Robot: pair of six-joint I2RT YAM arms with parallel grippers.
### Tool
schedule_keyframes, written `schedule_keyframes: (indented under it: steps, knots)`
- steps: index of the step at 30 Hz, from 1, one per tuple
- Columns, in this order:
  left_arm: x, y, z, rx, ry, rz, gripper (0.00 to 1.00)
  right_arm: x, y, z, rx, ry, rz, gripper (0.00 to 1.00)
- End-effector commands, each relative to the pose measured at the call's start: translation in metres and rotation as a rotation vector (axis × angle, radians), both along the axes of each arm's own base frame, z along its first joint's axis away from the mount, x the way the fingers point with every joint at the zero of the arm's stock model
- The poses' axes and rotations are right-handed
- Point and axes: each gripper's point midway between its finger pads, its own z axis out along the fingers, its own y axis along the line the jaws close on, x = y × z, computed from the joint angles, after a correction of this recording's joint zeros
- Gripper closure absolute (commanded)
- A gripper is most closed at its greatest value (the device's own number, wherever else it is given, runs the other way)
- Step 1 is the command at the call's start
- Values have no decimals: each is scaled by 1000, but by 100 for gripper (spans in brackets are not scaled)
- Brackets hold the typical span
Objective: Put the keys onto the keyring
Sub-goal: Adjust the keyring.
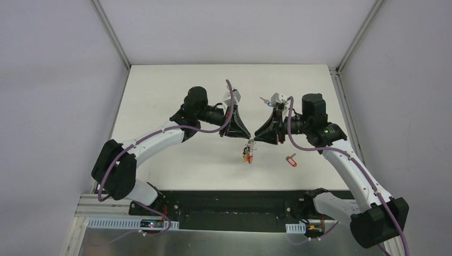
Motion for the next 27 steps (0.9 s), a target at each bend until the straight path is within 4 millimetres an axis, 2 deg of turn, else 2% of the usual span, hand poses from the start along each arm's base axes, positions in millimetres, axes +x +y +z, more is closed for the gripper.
schedule_keyframes:
  steps: [1,9,16,23,27]
  knots:
    - [2,-2,15,-57,-43,-6,100,-9,1,10,34,-45,55,70]
    - [4,-6,20,-76,1,-1,100,-5,5,9,49,-24,51,71]
    - [5,-8,24,-96,20,-2,100,-2,9,5,52,-10,42,85]
    - [7,-9,19,-89,32,1,100,-1,9,9,59,-11,36,99]
    - [13,-9,14,-74,25,28,100,4,7,12,33,-26,2,100]
